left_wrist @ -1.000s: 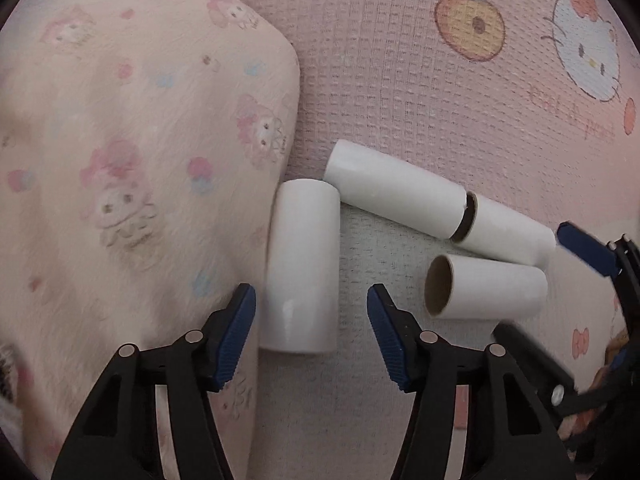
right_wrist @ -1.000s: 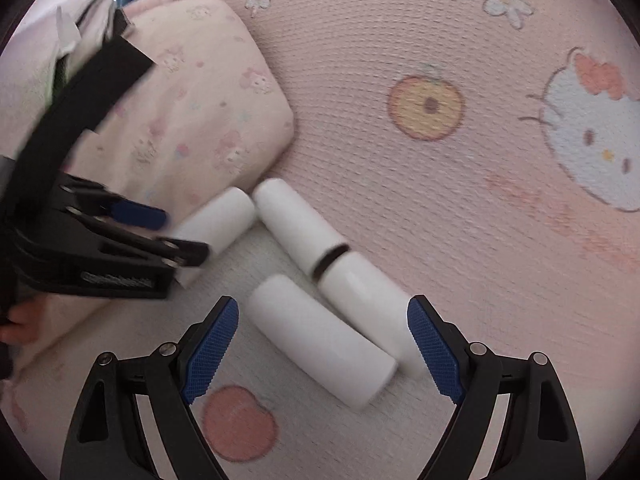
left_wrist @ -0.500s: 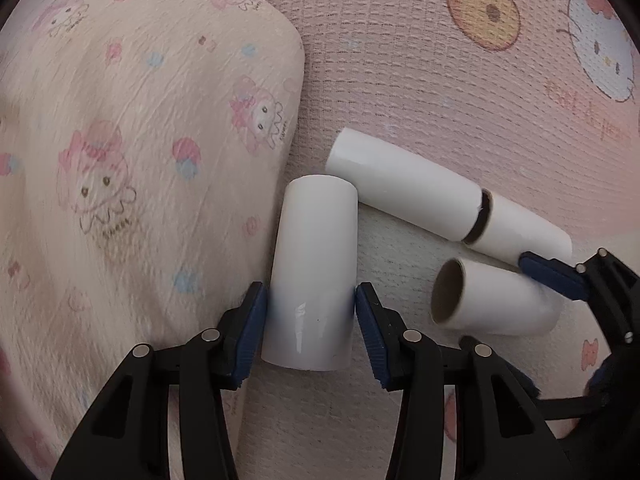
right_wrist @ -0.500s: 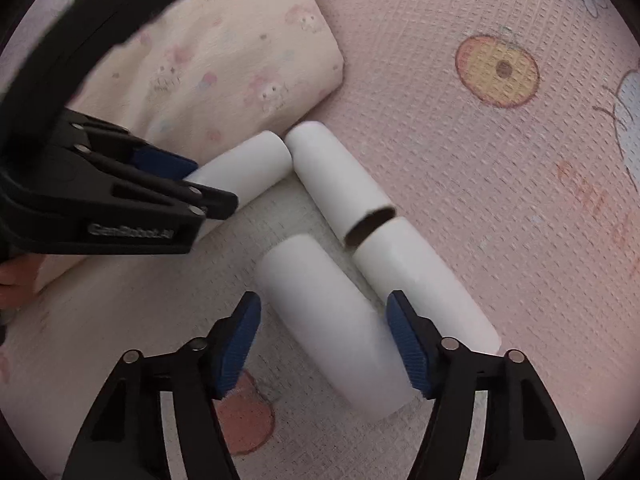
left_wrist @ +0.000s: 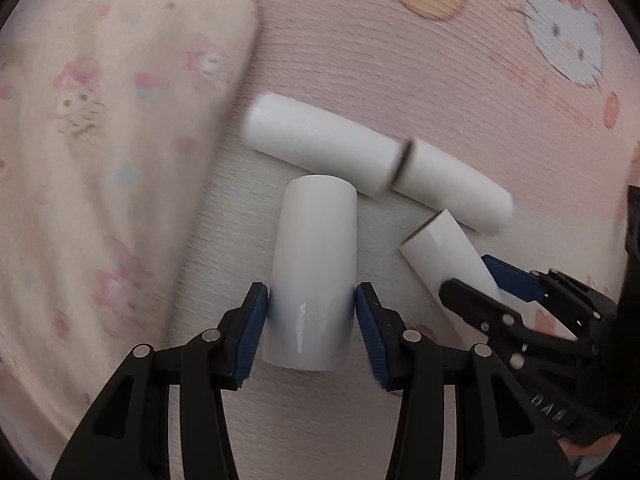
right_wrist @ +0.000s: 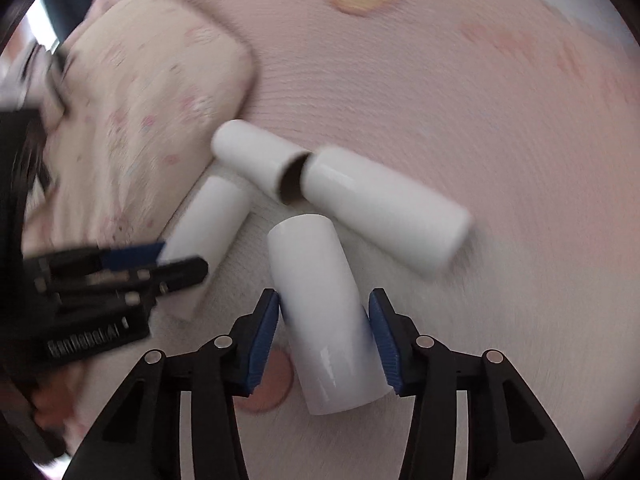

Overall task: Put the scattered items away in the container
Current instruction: 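Grasp the upright white cardboard tube with the left gripper, then lift the tube with the left gripper while the right gripper grasps another tube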

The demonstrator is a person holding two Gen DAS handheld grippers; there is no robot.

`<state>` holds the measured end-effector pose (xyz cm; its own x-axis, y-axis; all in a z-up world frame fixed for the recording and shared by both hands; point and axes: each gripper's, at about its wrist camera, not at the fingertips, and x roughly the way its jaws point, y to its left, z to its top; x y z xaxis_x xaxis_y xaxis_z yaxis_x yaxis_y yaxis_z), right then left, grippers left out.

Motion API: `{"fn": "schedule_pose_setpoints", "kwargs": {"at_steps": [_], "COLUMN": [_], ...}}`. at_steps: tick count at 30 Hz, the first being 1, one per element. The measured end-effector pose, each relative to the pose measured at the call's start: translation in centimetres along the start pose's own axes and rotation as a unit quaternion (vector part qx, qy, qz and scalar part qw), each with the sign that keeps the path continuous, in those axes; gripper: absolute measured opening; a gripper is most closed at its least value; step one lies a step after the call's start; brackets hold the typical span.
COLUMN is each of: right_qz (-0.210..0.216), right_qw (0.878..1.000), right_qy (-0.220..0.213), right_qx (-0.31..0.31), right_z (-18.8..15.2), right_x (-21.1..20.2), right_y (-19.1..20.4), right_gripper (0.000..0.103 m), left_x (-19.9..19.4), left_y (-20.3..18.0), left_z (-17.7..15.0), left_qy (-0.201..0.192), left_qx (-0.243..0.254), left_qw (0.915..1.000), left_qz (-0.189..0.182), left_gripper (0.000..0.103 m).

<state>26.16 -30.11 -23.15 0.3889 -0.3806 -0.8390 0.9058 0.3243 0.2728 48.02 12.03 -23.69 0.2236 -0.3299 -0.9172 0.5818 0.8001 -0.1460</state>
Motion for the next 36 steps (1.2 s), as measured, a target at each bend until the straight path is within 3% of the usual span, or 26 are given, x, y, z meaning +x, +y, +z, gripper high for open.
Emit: {"fn": "schedule_pose_setpoints", "kwargs": {"at_steps": [5,10,14,15,21,28,32,36], "right_qz": [0.009,0.02,0.016,0.015,0.008,0.025,0.032,0.01], "right_qw": [0.997,0.996,0.998,0.998,0.999,0.997,0.996,0.998], "right_qy": [0.016,0.028,0.033,0.031,0.032,0.036,0.038,0.025], "right_qx": [0.08,0.08,0.06,0.059,0.043,0.061,0.072,0.048], "right_z": [-0.7,0.4,0.6,-0.7,-0.2,-1.2,-1.9,-2.4], "right_x": [-1.2,-1.2,-1.3,-2.3,-1.3,-2.2,-1.9,-1.5], "right_y": [-2.6,-3.4,-2.7,-2.7,-1.6,-3.3,-3.9,-2.1], "right_gripper": [0.044,0.044,0.044,0.044,0.044,0.045,0.045,0.045], "left_x": [0.0,-0.9,-0.5,-0.6,-0.8,3.6,5.3,5.1], "left_y": [-2.8,-3.6,-1.5,-1.4,-0.8,-0.2,2.2,2.6], "left_z": [-1.1,-1.4,0.8,1.0,2.6,7.4,7.1,6.9], "left_qy": [0.006,0.008,0.014,0.013,0.009,0.018,0.045,0.028], "left_qx": [0.048,0.039,0.02,0.019,0.025,0.021,-0.005,0.002], "left_qw": [0.9988,0.9992,0.9997,0.9997,0.9996,0.9995,0.9988,0.9996], "left_qz": [-0.005,0.002,-0.01,-0.01,0.001,-0.012,-0.017,-0.008], "left_gripper": [0.05,0.05,0.05,0.05,0.054,0.054,0.052,0.049]}}
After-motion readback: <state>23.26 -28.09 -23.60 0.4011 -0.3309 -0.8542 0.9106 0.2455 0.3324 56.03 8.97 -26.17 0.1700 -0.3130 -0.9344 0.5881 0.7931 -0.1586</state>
